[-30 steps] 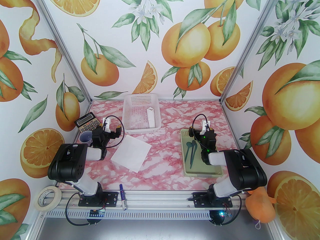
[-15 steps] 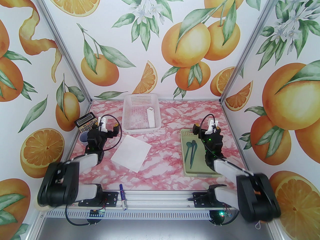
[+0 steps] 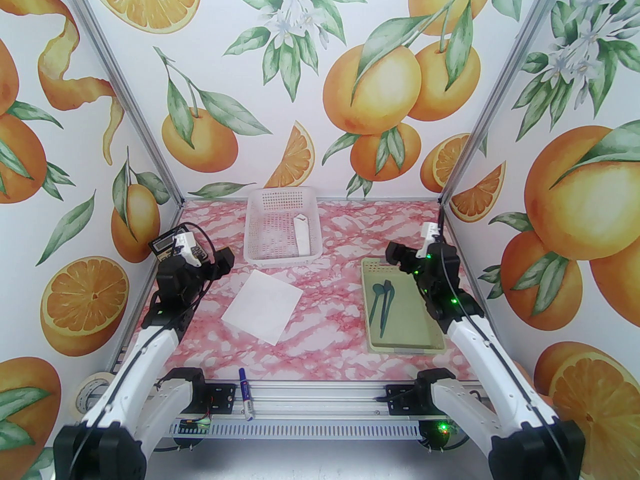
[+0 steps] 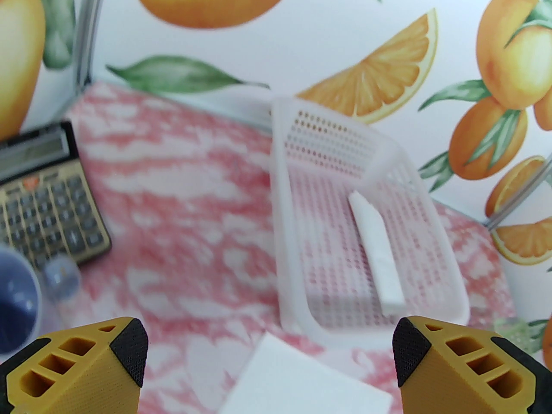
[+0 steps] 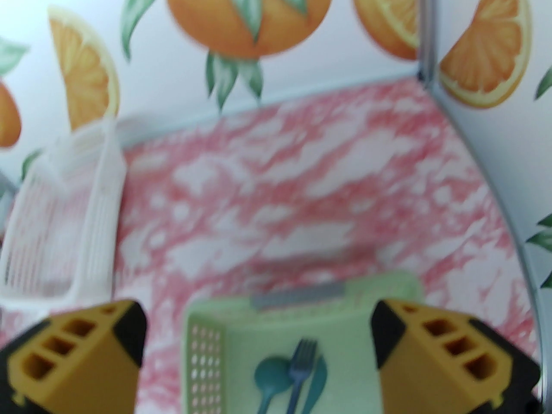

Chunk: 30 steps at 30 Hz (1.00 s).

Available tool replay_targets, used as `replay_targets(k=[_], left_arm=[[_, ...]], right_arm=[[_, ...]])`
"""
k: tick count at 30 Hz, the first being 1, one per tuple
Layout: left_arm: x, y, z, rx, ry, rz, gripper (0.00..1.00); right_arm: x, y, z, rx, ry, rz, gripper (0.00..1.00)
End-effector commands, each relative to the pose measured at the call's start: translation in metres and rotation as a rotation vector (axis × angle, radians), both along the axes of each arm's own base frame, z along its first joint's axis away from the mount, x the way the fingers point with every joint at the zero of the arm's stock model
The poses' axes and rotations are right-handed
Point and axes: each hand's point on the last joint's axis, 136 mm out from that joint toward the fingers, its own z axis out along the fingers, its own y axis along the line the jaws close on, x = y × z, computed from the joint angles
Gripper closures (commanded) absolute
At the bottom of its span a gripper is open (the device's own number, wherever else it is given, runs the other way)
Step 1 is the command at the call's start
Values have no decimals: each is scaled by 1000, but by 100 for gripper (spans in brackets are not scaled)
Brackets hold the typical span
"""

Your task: Place the utensils on the paper napkin and roll it up

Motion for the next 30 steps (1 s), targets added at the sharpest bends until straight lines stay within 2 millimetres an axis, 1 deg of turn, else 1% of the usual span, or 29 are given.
replay_targets(k=[1, 2, 5, 9, 11, 14, 20, 25, 30], left_arm=[[-38, -16, -49, -109, 248, -46, 6], [-44, -18, -56, -114, 288, -52, 6], [-55, -27, -74, -144, 374, -92, 12], [-60, -39, -96, -197, 450, -135, 17], [-62, -43, -107, -216, 477, -146, 18], [-62, -52, -115, -232, 499, -177, 21], [-57, -61, -130, -227, 536, -207, 25], [-55, -61, -143, -200, 570, -204, 30], [-57, -57, -154, -169, 597, -188, 31]], right_arm=[[-28, 24, -37, -4, 252, 66, 12], [-30, 31, -43, -14, 291, 83, 13], [-32, 50, -55, -56, 379, 117, 16], [-29, 69, -72, -110, 470, 145, 19], [-27, 75, -81, -136, 504, 150, 20], [-24, 80, -93, -164, 546, 150, 22], [-21, 87, -115, -199, 611, 152, 31], [-21, 90, -127, -217, 642, 152, 40], [-21, 89, -132, -230, 654, 145, 49]])
